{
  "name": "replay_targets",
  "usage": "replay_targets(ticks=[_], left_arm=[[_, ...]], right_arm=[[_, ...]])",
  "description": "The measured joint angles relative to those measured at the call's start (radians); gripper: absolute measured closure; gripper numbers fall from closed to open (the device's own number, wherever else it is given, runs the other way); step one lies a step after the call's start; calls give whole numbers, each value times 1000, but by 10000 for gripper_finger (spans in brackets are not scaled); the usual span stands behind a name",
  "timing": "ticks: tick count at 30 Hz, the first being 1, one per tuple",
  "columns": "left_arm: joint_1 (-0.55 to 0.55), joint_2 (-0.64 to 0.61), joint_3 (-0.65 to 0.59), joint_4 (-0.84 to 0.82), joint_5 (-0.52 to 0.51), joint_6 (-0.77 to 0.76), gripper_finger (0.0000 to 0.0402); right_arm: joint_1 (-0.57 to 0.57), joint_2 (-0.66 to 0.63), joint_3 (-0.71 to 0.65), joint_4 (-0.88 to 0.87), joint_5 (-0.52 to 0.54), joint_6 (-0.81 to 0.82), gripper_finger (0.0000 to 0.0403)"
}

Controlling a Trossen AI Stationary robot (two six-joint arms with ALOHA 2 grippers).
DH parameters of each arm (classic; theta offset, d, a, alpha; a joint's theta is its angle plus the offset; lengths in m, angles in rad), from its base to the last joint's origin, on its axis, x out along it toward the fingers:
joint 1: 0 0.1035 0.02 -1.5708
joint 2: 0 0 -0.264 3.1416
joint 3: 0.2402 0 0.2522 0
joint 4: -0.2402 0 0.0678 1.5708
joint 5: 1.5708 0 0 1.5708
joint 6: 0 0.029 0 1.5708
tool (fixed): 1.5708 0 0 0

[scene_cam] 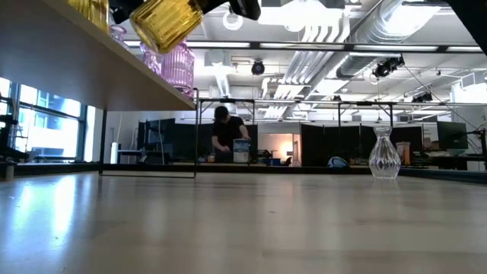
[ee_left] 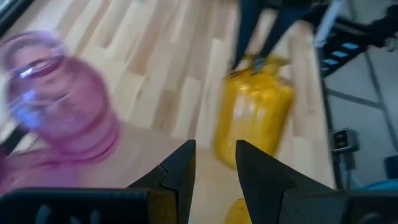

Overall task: Sort vases onto shelf
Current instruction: Put the yellow flower vase on the shelf

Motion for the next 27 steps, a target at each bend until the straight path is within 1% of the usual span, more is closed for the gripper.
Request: replay_targets(ticks=[4, 10, 13, 18, 22, 27], left_arm=[[-3, 6, 0, 30, 22, 0, 296], [-3, 6, 0, 28, 26, -8, 296], [-3, 7, 0, 28, 30, -15, 296], [-2, 7, 0, 28, 87, -17, 296], [-2, 7, 0, 28, 94, -34, 296], [-2, 7, 0, 26, 113, -53, 296]], right_arm=[[-11, 4, 0, 15, 0, -14, 400], [-28, 7, 0, 59, 1, -40, 400], [-38, 7, 0, 58, -19, -52, 400], [-42, 19, 0, 77, -28, -74, 400], [-50, 36, 0, 95, -73, -86, 400], [-52, 51, -1, 99, -65, -108, 399]])
